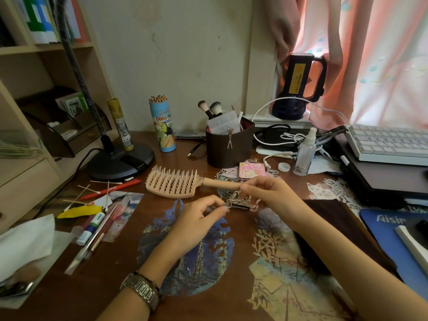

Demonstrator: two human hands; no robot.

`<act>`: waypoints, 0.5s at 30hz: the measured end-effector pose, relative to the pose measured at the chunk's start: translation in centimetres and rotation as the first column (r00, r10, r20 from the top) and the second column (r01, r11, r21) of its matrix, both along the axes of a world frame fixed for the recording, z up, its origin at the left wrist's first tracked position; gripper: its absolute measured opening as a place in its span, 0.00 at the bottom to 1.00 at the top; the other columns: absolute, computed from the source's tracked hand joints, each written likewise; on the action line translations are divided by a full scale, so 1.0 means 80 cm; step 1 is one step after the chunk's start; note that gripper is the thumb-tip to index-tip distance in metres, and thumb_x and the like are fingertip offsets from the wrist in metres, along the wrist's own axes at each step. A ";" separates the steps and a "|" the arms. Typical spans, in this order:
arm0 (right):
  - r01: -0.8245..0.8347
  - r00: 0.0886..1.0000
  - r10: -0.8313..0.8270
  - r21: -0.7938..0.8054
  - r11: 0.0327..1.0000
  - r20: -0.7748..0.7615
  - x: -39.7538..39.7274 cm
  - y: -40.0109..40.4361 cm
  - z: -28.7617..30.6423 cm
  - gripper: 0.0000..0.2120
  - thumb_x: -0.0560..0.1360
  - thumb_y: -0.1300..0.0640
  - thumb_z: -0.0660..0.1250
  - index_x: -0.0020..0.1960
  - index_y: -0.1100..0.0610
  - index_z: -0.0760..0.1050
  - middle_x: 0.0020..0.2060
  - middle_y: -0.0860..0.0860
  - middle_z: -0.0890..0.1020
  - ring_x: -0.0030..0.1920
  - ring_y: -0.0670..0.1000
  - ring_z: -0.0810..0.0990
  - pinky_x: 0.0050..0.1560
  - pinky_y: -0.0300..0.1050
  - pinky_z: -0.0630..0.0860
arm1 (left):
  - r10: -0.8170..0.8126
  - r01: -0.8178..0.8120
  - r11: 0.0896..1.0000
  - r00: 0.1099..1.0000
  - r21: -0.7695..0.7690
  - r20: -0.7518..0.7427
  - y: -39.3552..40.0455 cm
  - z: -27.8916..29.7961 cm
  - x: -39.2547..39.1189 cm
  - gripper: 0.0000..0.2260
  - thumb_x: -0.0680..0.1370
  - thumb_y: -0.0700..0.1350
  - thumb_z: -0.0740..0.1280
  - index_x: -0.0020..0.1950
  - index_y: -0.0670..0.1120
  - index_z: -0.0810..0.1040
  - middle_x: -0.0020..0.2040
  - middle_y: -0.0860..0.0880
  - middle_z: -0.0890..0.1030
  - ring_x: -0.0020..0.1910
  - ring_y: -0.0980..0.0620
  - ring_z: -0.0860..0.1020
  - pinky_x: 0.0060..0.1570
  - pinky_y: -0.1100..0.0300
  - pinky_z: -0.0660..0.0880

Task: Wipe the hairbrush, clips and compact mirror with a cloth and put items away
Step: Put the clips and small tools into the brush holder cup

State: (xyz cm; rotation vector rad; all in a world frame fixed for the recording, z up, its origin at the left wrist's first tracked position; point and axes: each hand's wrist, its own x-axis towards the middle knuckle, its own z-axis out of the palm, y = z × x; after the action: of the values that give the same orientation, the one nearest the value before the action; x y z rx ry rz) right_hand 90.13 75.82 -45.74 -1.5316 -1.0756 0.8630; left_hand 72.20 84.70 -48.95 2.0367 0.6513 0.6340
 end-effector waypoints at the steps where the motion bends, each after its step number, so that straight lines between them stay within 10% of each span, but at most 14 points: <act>1: -0.003 1.000 0.004 -0.004 1.000 0.013 0.001 0.000 0.000 0.09 0.73 0.53 0.69 0.48 0.58 0.80 0.41 0.52 0.84 0.34 0.44 0.75 0.33 0.33 0.70 | 0.001 -0.001 1.000 1.000 0.001 -0.001 0.000 0.000 0.000 0.04 0.77 0.46 0.67 0.43 0.50 0.79 0.31 0.64 0.75 0.32 0.65 0.72 0.36 0.71 0.67; 15: -0.032 0.980 0.024 0.039 0.999 0.196 0.014 0.000 0.011 0.04 0.71 0.57 0.71 0.43 0.57 0.81 0.36 0.51 0.82 0.33 0.40 0.76 0.35 0.29 0.70 | 0.001 0.001 0.997 1.000 0.082 -0.027 -0.004 -0.001 0.001 0.03 0.78 0.47 0.66 0.47 0.50 0.79 0.37 0.59 0.76 0.38 0.64 0.74 0.39 0.72 0.68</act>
State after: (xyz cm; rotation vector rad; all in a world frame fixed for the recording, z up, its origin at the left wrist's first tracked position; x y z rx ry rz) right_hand 91.23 75.82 -44.84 -1.5942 -1.2518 0.7149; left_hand 72.30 84.38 -49.03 2.1246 0.6511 0.6433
